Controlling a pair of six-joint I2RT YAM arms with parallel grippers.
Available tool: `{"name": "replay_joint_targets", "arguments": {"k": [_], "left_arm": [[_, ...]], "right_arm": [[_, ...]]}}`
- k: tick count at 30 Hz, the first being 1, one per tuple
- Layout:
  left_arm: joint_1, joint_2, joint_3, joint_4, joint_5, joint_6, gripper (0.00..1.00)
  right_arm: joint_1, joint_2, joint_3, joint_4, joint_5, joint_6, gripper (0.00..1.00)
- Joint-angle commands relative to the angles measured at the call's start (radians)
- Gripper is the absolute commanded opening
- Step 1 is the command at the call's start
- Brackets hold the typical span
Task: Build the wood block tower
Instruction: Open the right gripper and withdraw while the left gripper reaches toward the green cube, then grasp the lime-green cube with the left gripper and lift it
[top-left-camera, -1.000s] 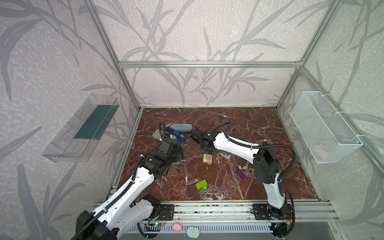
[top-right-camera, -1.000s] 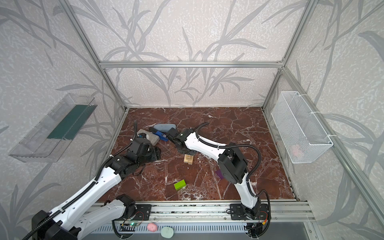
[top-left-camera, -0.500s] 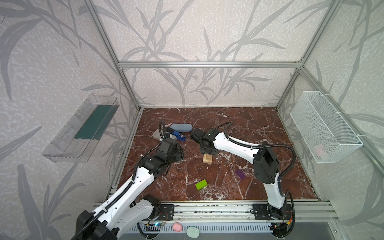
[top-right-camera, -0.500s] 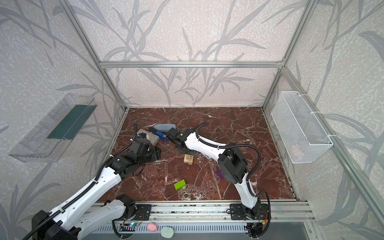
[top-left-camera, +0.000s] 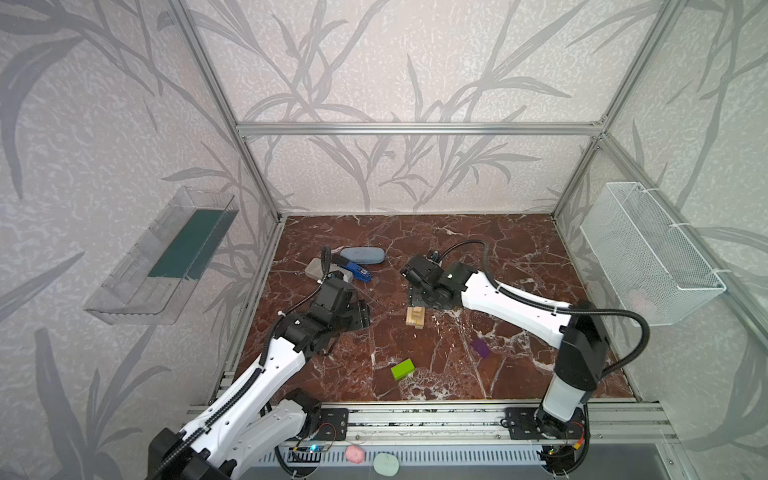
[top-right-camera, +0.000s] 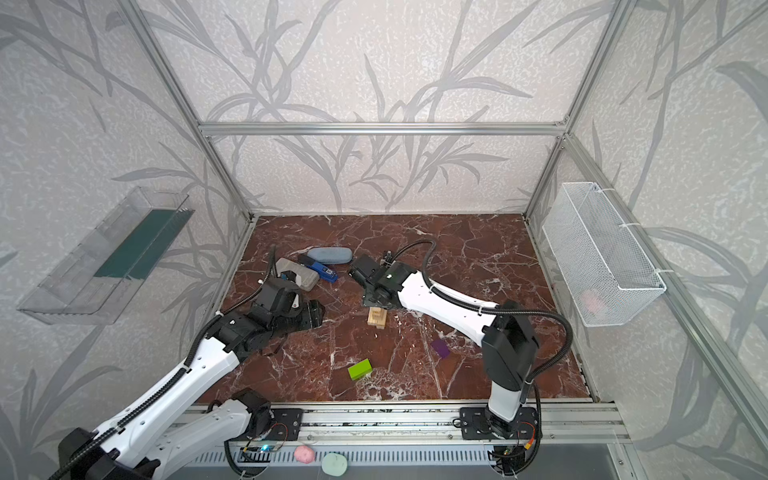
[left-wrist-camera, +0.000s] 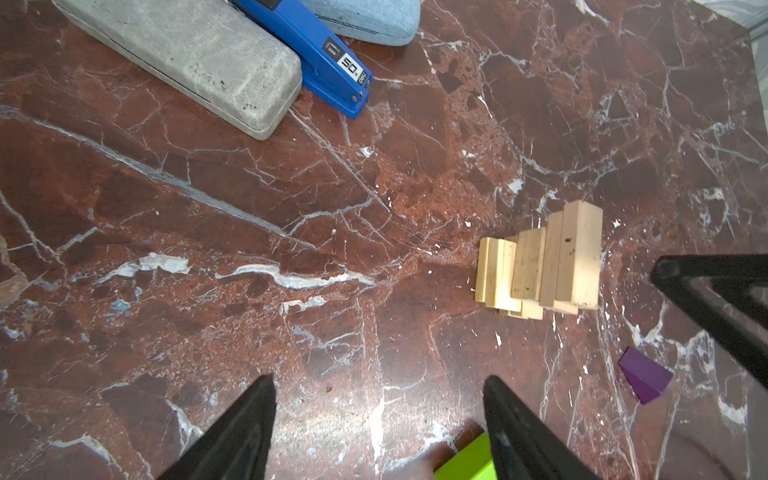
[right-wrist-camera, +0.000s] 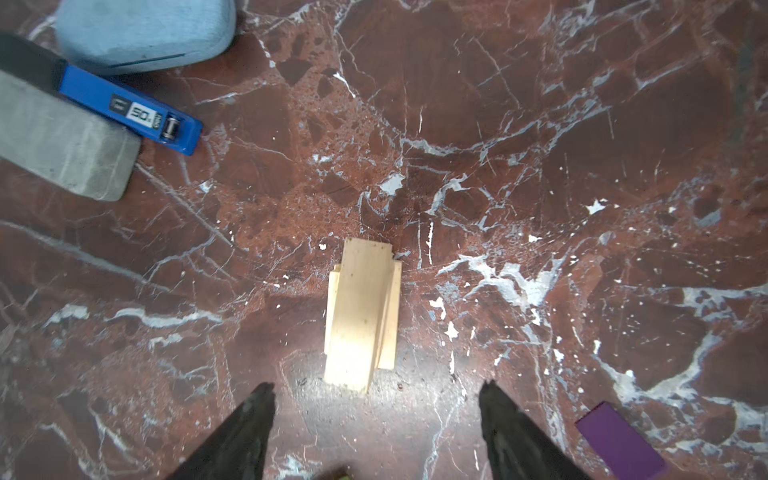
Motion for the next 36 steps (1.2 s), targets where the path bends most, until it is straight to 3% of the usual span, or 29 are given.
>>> {"name": "replay_joint_targets", "arguments": {"k": [1, 9, 17, 20, 31, 36], "left_arm": [[-0.021, -0.019, 0.028, -0.049, 0.096, 0.026, 0.78], [-0.297, 0.016, -0.042, 0.045, 0.064, 0.005, 0.81], [-0.438, 0.151, -0.125, 0.191, 0.101, 0.038, 0.83], [-0.456, 0.214, -0.118, 0.204, 0.131, 0.044, 0.84], [-0.522, 0.353, -0.148, 0.311, 0.086, 0.043, 0.86], [-0.578, 0.409, -0.15, 0.323, 0.037, 0.006, 0.81]], "right_arm": [[-0.026, -0.11, -0.117, 0.141, -0.058, -0.165, 0.83], [-0.094, -0.357, -0.479, 0.402, -0.263, -0.44, 0.93], [-0.195, -0.533, -0.778, 0.644, -0.489, -0.497, 0.98], [-0.197, -0.568, -0.831, 0.682, -0.498, -0.525, 0.99], [-0.242, -0.646, -0.947, 0.773, -0.474, -0.586, 1.0], [-0.271, -0.676, -0.998, 0.822, -0.484, -0.587, 0.99]]}}
